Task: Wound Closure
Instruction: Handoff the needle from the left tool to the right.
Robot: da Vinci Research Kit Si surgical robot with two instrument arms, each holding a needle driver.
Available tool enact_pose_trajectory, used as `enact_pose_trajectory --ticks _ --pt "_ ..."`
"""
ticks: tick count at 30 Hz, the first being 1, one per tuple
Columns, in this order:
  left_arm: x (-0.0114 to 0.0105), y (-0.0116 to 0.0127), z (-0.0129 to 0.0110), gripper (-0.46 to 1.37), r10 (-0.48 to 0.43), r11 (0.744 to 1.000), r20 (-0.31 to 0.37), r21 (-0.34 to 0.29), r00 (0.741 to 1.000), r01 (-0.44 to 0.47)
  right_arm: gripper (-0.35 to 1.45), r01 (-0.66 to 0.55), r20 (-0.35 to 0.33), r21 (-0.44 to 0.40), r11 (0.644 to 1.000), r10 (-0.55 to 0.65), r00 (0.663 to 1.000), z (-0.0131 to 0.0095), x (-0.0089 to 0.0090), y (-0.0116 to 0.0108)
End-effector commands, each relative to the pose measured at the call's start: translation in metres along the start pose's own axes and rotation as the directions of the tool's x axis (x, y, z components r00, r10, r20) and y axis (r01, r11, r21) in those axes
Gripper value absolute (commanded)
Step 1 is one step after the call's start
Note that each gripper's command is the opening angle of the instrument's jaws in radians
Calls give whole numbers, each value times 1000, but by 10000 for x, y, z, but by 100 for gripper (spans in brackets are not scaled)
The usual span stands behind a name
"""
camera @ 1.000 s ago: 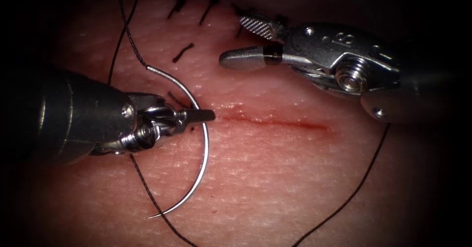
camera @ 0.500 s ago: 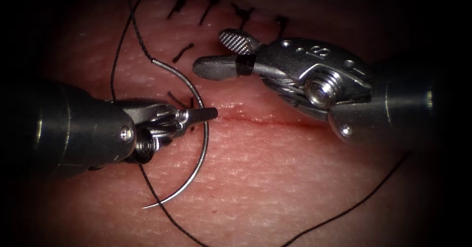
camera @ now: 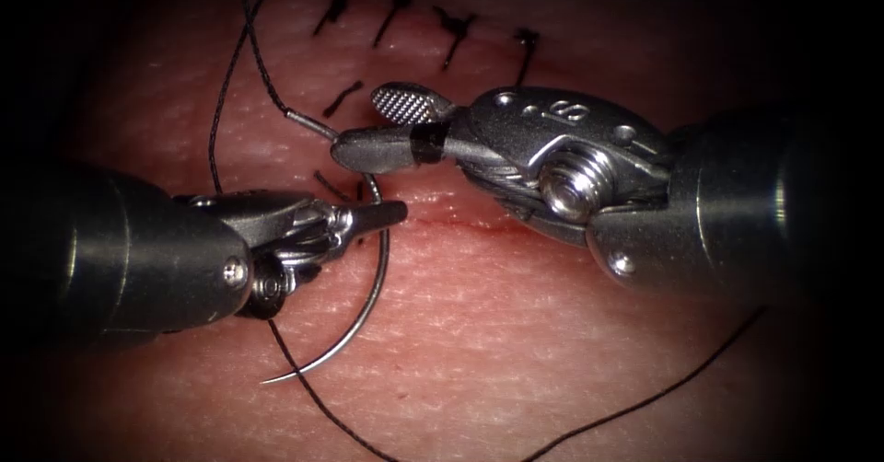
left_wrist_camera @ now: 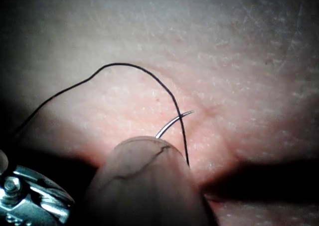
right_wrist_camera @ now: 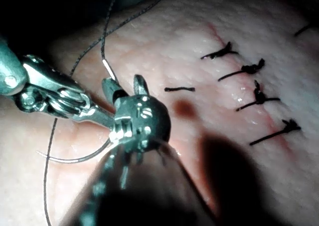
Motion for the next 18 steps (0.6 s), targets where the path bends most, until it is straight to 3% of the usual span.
enact_pose_trajectory --ticks 1,10,18 --pt "0 -1 0 -35 -5 1000 4 -10 1000 5 11 10 -2 -5 1000 -10 1000 2 0 -1" --pt "-3 -5 -2 -35 -20 1000 16 -12 1000 20 8 44 -4 -12 999 -44 999 9 0 -4" --pt "-3 -9 -5 -35 -19 1000 17 -14 1000 19 16 103 7 -12 995 -103 995 13 -6 -2"
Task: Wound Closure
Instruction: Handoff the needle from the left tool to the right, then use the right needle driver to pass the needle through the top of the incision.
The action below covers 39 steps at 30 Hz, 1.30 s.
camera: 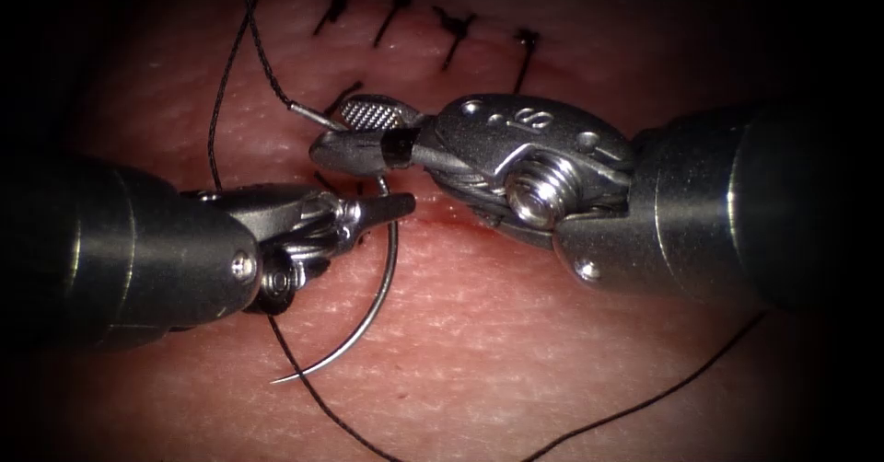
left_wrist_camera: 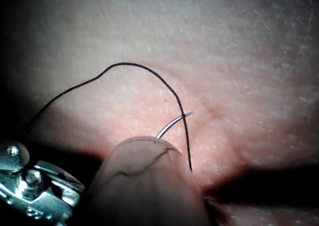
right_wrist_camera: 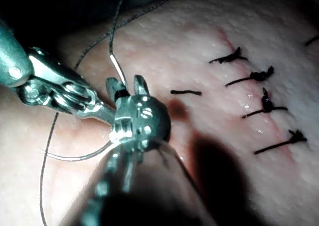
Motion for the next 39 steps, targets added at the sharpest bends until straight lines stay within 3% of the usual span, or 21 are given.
enact_pose_trajectory --ticks 1,5,7,8,18,19,20,22,24,26,27,28,30,35,39 --pt "0 -1 -1 -35 1 1000 -1 -11 1000 -1 17 12 -1 -3 1000 -12 1000 0 -2 1" --pt "1 -2 -1 -35 0 1000 -1 -11 1000 0 11 44 5 -2 999 -44 999 2 -3 1" --pt "1 -2 -1 -35 0 1000 0 -12 1000 0 -11 67 6 -2 998 -67 998 2 -3 1" --pt "2 -2 -2 -35 6 1000 0 -12 1000 -6 -35 84 7 -1 996 -84 996 2 -3 1" --pt "1 -2 0 -35 -8 1000 22 -26 1000 8 -35 194 -23 -2 981 -194 981 1 1 5" --pt "1 -2 1 -19 -43 998 46 -38 998 44 -35 199 -25 -3 980 -199 980 1 1 6" --pt "1 -2 1 15 -64 997 61 -46 996 67 -35 199 -29 -7 980 -199 980 0 2 7" --pt "1 -2 1 48 -100 994 74 -45 992 103 -35 216 -35 -15 976 -216 976 0 2 8" --pt "2 -2 0 61 -151 988 86 -33 985 154 -35 238 -43 -24 971 -239 970 0 4 10" --pt "3 -1 -2 59 -190 981 94 -10 977 192 -35 271 -45 -27 962 -272 961 -1 5 11" --pt "3 0 -4 37 -215 977 99 11 972 215 -35 310 -50 -30 950 -311 949 -2 6 13" --pt "5 2 -9 -13 -280 960 100 56 955 276 -35 390 -58 -58 919 -393 918 -3 9 16" --pt "6 4 -12 -35 -302 952 99 75 948 296 -35 436 -64 -72 897 -441 895 -5 10 18" --pt "6 15 -24 -35 -392 918 68 95 917 385 -35 504 -79 -89 859 -510 856 -9 15 23" --pt "1 22 -36 -35 -467 881 31 102 884 462 -35 523 -82 -90 848 -530 844 -14 18 27"
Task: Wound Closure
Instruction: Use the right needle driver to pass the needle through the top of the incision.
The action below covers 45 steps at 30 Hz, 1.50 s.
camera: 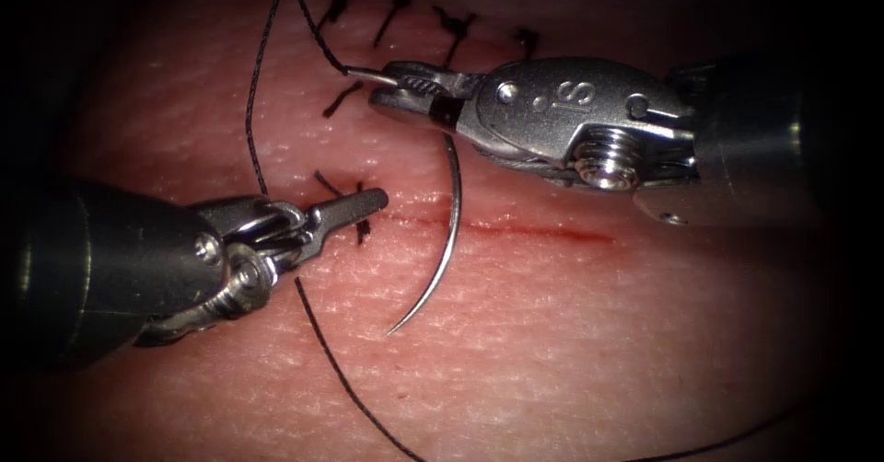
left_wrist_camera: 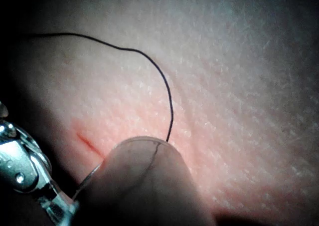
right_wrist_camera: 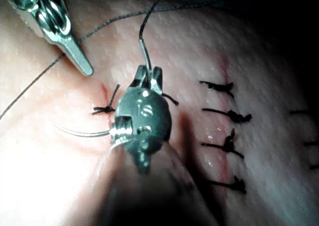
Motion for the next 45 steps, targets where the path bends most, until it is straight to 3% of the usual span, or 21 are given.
enact_pose_trajectory --ticks 1,8,11,15,17,18,19,23,24,25,27,28,30,31,33,34,37,45 --pt "-3 0 -1 -35 -19 1000 -5 -2 1000 19 -35 0 -2 -6 1000 0 1000 -1 0 1" --pt "-15 -3 -8 -31 -168 986 -29 -6 985 168 -35 12 -3 16 1000 -12 1000 -19 -4 17" --pt "-17 -5 -7 -29 -255 967 -38 -10 966 255 -35 14 -11 22 1000 -14 1000 -30 -7 24" --pt "-15 -7 -6 -25 -386 923 -109 -37 916 384 -35 15 -17 27 1000 -14 1000 -37 -9 29" --pt "-14 -8 -5 -27 -500 866 -147 -68 854 495 -35 15 -17 28 1000 -14 1000 -38 -9 29" --pt "-14 -8 -5 -30 -519 855 -157 -76 840 514 -35 14 -17 28 1000 -14 1000 -38 -9 29" --pt "-14 -8 -5 -35 -557 830 -180 -97 811 549 -35 14 -17 28 1000 -14 1000 -38 -9 28" --pt "-16 -8 -4 -35 -723 690 -212 -184 658 700 -35 14 -17 28 1000 -14 1000 -38 -8 28" --pt "-17 -8 -3 -32 -798 602 -210 -222 566 767 -35 14 -17 28 999 -14 1000 -38 -8 28" --pt "-19 -8 -2 -31 -834 551 -210 -247 511 797 -35 14 -18 29 999 -14 1000 -38 -8 28" --pt "-21 -8 -1 -27 -877 479 -209 -288 433 829 -35 14 -16 27 1000 -14 1000 -39 -8 27" --pt "-24 -8 1 -20 -915 399 -204 -338 348 852 -35 14 -20 32 999 -14 1000 -39 -8 27" --pt "-27 -6 2 -8 -934 353 -203 -379 295 855 -35 14 -26 40 999 -13 1000 -40 -8 27" --pt "-28 -4 3 11 -944 325 -197 -401 266 857 -35 15 -30 46 999 -13 999 -40 -8 27" --pt "-32 0 6 31 -960 273 -182 -435 213 858 -35 21 -43 54 998 -19 999 -41 -8 27" --pt "-34 4 8 58 -967 249 -161 -442 196 862 -35 16 -47 56 998 -13 999 -42 -8 28" --pt "-36 13 12 60 -968 249 -125 -432 216 867 -35 16 -47 57 998 -13 999 -43 -8 28" --pt "-39 24 14 24 -968 252 -104 -436 230 864 -35 16 -48 59 998 -13 999 -44 -8 28"
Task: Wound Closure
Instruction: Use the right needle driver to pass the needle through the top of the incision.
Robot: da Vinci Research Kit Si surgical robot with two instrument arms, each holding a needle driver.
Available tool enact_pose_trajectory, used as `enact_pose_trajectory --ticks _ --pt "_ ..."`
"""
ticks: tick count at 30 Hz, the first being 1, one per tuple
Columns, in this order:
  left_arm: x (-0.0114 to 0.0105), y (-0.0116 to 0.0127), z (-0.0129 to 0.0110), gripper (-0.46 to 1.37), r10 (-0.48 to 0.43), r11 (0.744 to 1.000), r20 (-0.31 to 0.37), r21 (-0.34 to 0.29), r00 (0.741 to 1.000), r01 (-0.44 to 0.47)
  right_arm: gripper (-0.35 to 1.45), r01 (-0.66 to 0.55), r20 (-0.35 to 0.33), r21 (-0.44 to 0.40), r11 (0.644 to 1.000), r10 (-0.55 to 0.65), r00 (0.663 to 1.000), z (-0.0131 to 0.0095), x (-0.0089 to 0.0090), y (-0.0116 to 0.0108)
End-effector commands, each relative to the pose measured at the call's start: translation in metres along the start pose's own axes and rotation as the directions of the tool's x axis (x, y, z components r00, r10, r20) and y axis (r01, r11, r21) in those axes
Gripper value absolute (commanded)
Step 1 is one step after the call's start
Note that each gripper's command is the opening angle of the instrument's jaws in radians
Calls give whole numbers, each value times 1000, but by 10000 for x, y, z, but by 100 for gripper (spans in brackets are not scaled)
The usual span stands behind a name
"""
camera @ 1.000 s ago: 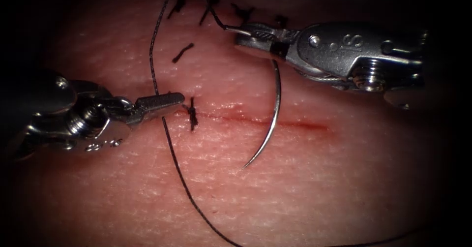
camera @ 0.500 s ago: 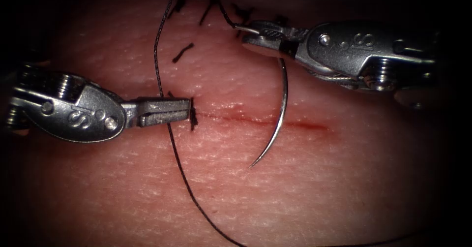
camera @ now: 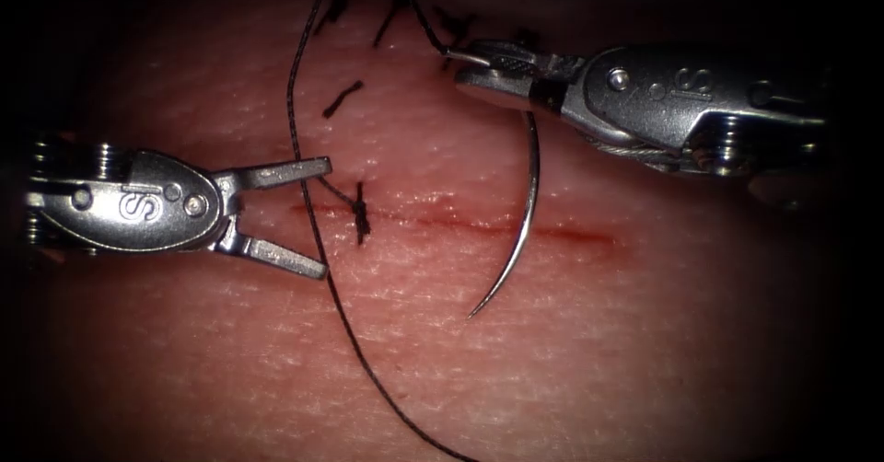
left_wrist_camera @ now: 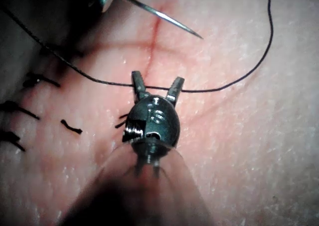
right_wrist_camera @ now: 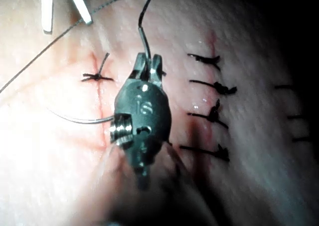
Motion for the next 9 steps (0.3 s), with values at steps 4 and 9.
enact_pose_trajectory --ticks 4,9 --pt "1 0 -1 18 1 1000 2 -2 1000 -1 -35 0 0 -1 1000 0 1000 0 0 0" --pt "0 0 -1 22 1 1000 1 -2 1000 -1 -35 0 0 -1 1000 0 1000 0 0 -1"
